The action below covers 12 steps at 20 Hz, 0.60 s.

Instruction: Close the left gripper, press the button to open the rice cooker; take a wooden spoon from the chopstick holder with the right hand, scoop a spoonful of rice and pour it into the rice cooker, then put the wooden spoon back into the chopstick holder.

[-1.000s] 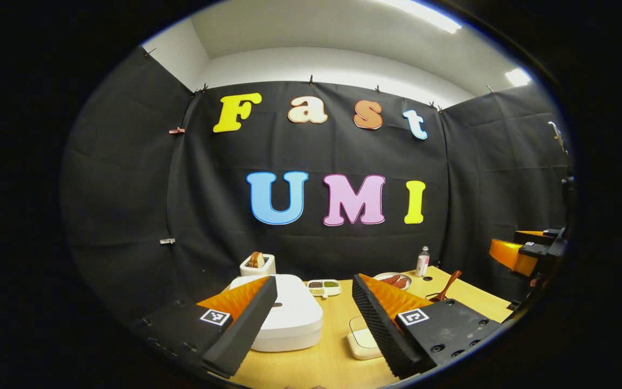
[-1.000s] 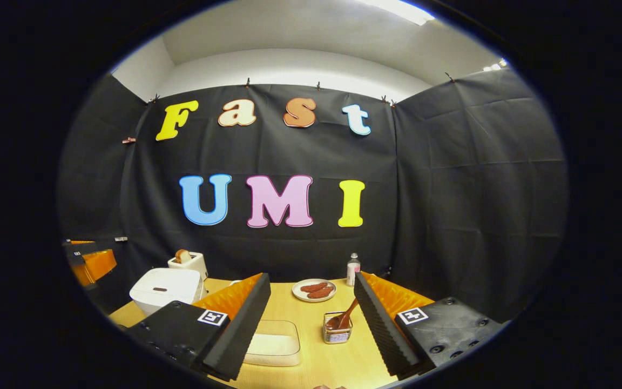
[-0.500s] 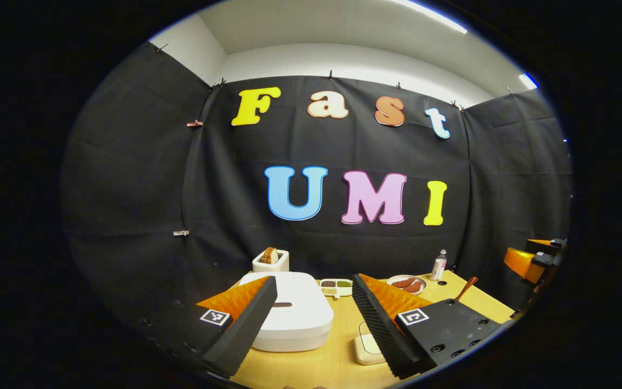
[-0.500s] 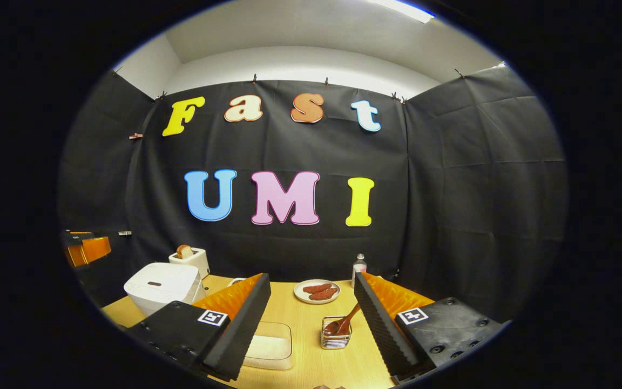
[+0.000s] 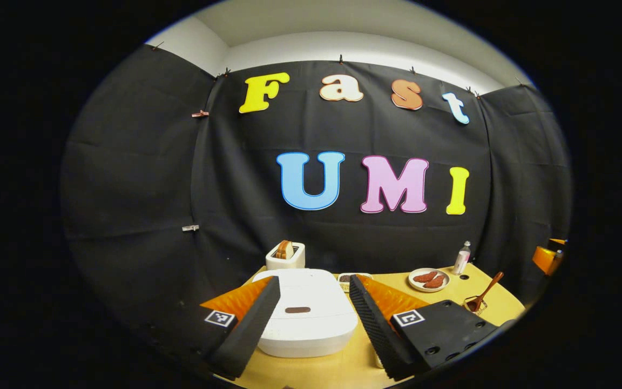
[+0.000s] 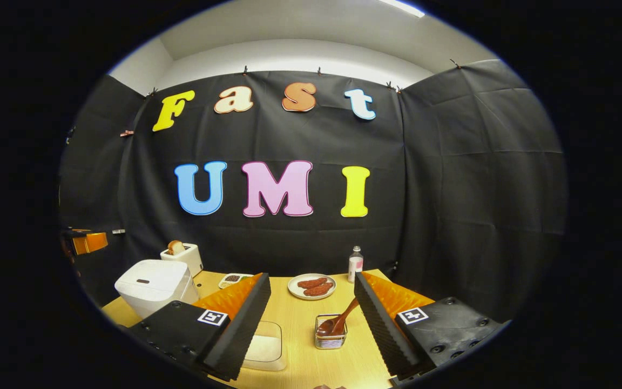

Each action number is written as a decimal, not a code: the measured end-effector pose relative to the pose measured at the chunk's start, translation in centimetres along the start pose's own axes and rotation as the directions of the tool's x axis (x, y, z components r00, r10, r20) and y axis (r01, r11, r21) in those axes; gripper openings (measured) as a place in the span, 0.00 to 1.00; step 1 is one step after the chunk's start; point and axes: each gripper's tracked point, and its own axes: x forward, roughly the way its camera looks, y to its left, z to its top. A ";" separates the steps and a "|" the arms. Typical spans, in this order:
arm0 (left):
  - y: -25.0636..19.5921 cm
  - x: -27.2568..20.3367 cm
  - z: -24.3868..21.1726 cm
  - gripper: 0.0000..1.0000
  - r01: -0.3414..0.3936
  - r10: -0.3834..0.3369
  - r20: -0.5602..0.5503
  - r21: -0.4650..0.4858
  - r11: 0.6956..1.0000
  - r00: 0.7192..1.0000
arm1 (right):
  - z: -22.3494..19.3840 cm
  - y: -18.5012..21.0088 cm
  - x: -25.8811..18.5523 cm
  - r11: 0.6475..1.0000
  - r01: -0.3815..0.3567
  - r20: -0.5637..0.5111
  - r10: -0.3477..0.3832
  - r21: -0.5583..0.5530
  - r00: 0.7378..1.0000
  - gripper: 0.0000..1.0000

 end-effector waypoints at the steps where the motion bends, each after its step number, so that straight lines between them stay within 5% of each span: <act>1: 0.2 0.7 -0.1 0.87 0.001 -0.001 -0.004 0.003 1.000 1.000 | -0.3 -0.4 0.0 1.000 0.007 -0.008 -0.007 0.000 1.000 0.98; 4: 1.0 2.8 -0.6 0.54 -0.009 0.009 -0.026 0.007 1.000 1.000 | -1.1 -2.0 -0.4 1.000 0.029 -0.027 -0.029 0.003 0.999 0.98; 6: 1.6 4.0 -0.8 0.48 -0.012 0.012 -0.034 0.000 1.000 0.999 | -1.4 -2.7 -0.8 0.999 0.044 -0.034 -0.043 0.010 0.998 0.98; 11: 3.7 7.4 -2.8 0.11 -0.060 0.059 -0.082 -0.010 0.998 0.995 | -2.3 -3.4 -1.4 0.998 0.056 -0.050 -0.056 0.006 0.997 0.98; 12: 3.8 8.0 -3.4 0.10 -0.057 0.056 -0.101 -0.008 0.998 0.993 | -2.6 -3.4 -1.7 0.999 0.054 -0.057 -0.053 0.007 0.997 0.98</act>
